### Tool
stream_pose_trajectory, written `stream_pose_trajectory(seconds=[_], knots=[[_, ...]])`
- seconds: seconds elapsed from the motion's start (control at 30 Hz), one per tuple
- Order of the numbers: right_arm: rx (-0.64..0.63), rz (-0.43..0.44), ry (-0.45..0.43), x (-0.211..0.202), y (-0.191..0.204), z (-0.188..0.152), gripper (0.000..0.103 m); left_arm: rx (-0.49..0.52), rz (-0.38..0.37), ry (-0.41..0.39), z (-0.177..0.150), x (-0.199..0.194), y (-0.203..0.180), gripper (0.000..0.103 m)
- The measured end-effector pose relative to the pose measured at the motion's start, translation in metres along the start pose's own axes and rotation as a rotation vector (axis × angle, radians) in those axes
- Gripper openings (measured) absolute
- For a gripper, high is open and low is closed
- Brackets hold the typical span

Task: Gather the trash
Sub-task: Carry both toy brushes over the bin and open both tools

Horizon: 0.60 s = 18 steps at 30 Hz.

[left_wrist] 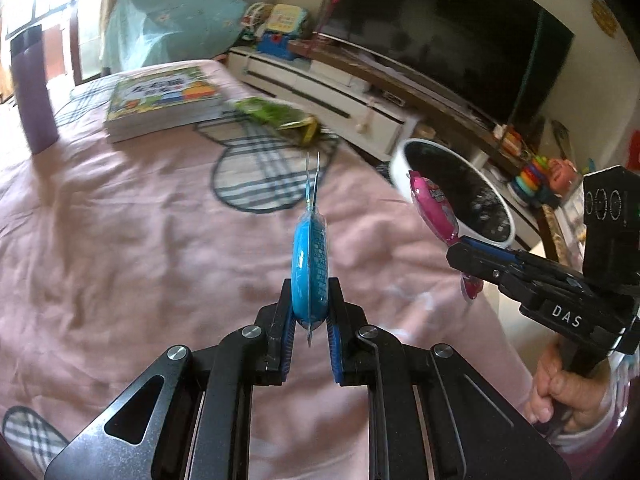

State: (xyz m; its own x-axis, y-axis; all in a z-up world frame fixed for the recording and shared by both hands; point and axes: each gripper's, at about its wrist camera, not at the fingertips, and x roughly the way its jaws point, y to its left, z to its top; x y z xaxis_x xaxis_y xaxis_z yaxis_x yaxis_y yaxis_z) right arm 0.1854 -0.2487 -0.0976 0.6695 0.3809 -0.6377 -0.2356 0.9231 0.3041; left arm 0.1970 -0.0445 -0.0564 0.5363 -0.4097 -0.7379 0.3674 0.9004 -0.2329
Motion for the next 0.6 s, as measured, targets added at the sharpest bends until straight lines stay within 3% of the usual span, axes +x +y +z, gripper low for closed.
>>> stream_pose_trajectory(seconds=[0.6], knots=[[0.141, -0.103, -0.132, -0.067, -0.071, -0.006, 0.020, 0.142, -0.056, -0.005, 0.023, 0.012, -0.098, 0.013]])
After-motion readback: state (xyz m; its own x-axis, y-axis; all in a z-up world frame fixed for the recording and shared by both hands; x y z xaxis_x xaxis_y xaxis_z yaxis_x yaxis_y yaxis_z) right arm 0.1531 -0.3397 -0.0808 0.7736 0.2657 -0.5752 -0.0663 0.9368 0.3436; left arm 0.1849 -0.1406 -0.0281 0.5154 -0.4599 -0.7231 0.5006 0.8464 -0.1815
